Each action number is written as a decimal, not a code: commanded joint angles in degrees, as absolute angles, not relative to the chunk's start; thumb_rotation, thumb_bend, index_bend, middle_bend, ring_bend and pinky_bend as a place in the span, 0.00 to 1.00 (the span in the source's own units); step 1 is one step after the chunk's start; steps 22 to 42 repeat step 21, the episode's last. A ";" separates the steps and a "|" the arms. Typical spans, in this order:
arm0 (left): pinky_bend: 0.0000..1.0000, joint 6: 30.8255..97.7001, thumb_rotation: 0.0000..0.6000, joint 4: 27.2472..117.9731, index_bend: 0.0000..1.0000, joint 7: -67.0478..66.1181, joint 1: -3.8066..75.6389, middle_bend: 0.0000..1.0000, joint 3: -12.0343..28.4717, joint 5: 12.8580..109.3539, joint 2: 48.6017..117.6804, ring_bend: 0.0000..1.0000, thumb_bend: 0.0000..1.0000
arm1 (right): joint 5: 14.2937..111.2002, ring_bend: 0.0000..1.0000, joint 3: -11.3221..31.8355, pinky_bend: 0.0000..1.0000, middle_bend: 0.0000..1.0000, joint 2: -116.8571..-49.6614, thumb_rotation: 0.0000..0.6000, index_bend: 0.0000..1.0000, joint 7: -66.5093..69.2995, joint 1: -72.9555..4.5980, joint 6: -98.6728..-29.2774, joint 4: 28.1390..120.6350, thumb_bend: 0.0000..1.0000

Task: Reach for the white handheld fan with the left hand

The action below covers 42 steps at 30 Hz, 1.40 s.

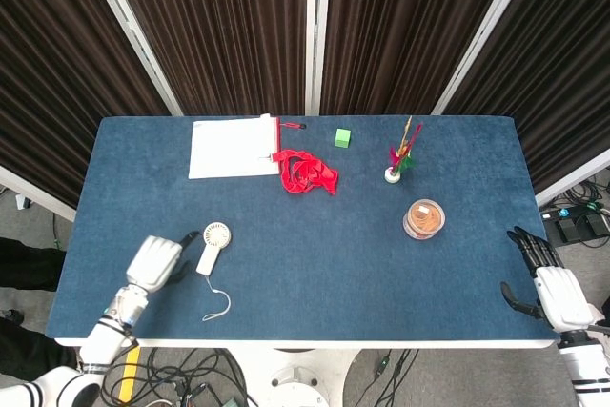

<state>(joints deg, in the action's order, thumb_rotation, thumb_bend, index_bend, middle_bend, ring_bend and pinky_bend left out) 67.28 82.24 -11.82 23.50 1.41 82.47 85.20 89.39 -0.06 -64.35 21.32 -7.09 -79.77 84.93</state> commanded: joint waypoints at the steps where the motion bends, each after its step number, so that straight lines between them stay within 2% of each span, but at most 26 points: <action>1: 0.83 70.48 1.00 83.32 0.21 -12.32 21.56 0.79 2.40 81.85 83.23 0.81 0.42 | 89.46 0.00 -0.02 0.00 0.00 -64.21 1.00 0.00 21.53 -7.02 -80.01 85.06 0.33; 2: 0.82 71.56 1.00 83.49 0.21 -12.52 20.79 0.79 2.47 81.46 82.71 0.80 0.42 | 89.44 0.00 0.03 0.00 0.00 -64.12 1.00 0.00 21.74 -6.94 -80.20 85.16 0.33; 5: 0.74 74.92 1.00 83.26 0.21 -12.57 18.59 0.68 2.45 81.07 81.76 0.67 0.41 | 89.45 0.00 0.15 0.00 0.00 -63.95 1.00 0.00 21.96 -6.76 -80.69 85.25 0.33; 8: 0.51 75.67 1.00 84.53 0.20 -15.07 16.67 0.45 1.61 79.27 79.57 0.38 0.38 | 89.23 0.00 0.28 0.00 0.00 -64.13 1.00 0.00 21.84 -6.46 -81.18 84.99 0.33; 10: 0.35 76.19 1.00 86.12 0.19 -16.06 15.41 0.27 1.11 78.16 78.03 0.20 0.31 | 89.00 0.00 0.16 0.00 0.00 -64.32 1.00 0.00 21.63 -6.18 -81.27 84.72 0.33; 13: 0.22 78.81 1.00 86.22 0.18 -14.78 13.06 0.17 -0.13 79.07 77.35 0.11 0.23 | 88.29 0.00 -0.27 0.00 0.00 -64.03 1.00 0.00 20.64 -5.84 -80.50 85.11 0.33; 16: 0.19 82.86 1.00 84.20 0.18 -11.27 10.77 0.12 -0.60 81.14 77.90 0.07 0.21 | 88.21 0.00 -0.23 0.00 0.00 -63.90 1.00 0.00 20.02 -5.63 -80.75 85.16 0.33; 21: 0.19 86.86 1.00 82.53 0.18 -7.31 8.46 0.12 -0.46 83.00 77.12 0.07 0.20 | 88.51 0.00 -0.03 0.00 0.00 -63.46 1.00 0.00 20.01 -5.32 -81.65 85.21 0.33; 42: 0.19 86.86 1.00 82.53 0.18 -7.31 8.46 0.12 -0.46 83.00 77.12 0.07 0.20 | 88.51 0.00 -0.03 0.00 0.00 -63.46 1.00 0.00 20.01 -5.32 -81.65 85.21 0.33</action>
